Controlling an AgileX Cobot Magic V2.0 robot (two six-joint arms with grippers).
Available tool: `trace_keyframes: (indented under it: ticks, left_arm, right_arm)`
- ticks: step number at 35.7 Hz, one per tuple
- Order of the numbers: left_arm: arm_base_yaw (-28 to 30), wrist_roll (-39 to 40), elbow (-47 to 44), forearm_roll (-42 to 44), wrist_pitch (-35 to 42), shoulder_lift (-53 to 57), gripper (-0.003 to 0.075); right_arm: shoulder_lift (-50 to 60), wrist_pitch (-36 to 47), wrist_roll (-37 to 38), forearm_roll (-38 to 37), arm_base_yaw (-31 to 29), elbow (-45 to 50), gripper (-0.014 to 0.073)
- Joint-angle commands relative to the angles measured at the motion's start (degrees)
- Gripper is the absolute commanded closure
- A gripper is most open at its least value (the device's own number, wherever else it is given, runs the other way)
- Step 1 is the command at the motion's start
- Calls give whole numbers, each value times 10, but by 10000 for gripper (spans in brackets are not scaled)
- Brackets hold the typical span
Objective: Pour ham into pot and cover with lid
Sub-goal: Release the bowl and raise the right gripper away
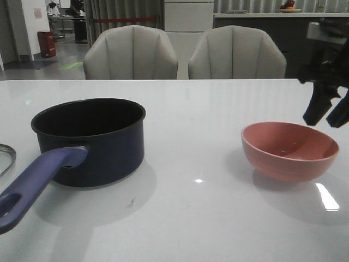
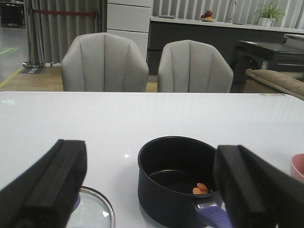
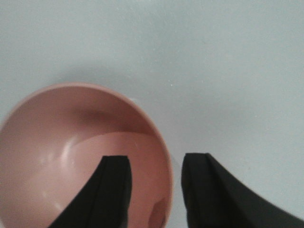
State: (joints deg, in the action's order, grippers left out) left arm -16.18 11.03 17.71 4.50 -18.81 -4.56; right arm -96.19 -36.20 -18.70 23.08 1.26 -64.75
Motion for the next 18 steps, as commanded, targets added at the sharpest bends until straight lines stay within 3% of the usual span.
trace_keyframes:
  ticks: [1, 7, 18]
  left_arm:
    - [-3, 0, 14, -4, 42, -7, 136]
    - [-3, 0, 14, -4, 44, -7, 136]
    - [-3, 0, 14, -4, 45, -7, 136]
  right_arm:
    - [83, 8, -26, 9, 2, -12, 214]
    - [178, 63, -52, 9, 32, 37, 214]
    - [367, 241, -54, 9, 111, 199, 214]
